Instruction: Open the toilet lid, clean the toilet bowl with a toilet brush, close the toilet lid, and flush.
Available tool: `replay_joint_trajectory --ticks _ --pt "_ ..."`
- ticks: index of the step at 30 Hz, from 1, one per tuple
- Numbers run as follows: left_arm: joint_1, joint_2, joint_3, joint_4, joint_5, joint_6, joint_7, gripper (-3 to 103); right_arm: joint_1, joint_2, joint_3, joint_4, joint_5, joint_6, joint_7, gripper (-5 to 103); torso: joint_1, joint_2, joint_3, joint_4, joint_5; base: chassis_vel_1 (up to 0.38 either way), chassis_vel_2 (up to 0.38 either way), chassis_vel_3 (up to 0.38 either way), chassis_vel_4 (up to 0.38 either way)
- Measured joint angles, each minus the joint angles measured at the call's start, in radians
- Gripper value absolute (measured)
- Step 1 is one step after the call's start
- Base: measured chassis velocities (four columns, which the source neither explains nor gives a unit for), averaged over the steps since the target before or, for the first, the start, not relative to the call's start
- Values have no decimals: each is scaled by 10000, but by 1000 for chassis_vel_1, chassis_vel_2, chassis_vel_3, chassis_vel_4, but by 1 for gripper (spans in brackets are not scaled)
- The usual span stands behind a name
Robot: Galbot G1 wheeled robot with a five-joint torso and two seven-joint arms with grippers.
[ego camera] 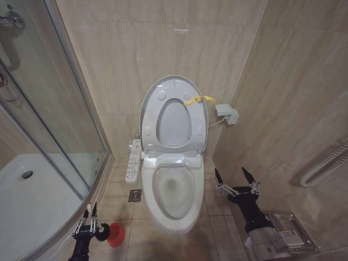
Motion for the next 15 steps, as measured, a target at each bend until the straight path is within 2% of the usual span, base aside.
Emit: replay_joint_trajectory --ticks 1,2,3,4,15 --pt "-155 50 101 242 -484 -21 331 21 0 0 0 0 0 0 0 100 0 0 0 -1 2 0 0 0 0" --pt "-155 50 101 242 -484 -21 331 21 0 0 0 0 0 0 0 100 0 0 0 -1 2 0 0 0 0" --pt "-313 101 222 458 -1144 -23 687 21 0 0 0 0 0 0 0 100 0 0 0 3 3 0 0 0 0" --pt "-511 119 246 682 -1436 -24 937 21 0 0 0 0 0 0 0 100 0 0 0 3 2 0 0 0 0" --pt "-1654 219 513 2343 -1716 -64 1847 21 0 0 0 0 0 0 0 100 0 0 0 3 4 0 0 0 0"
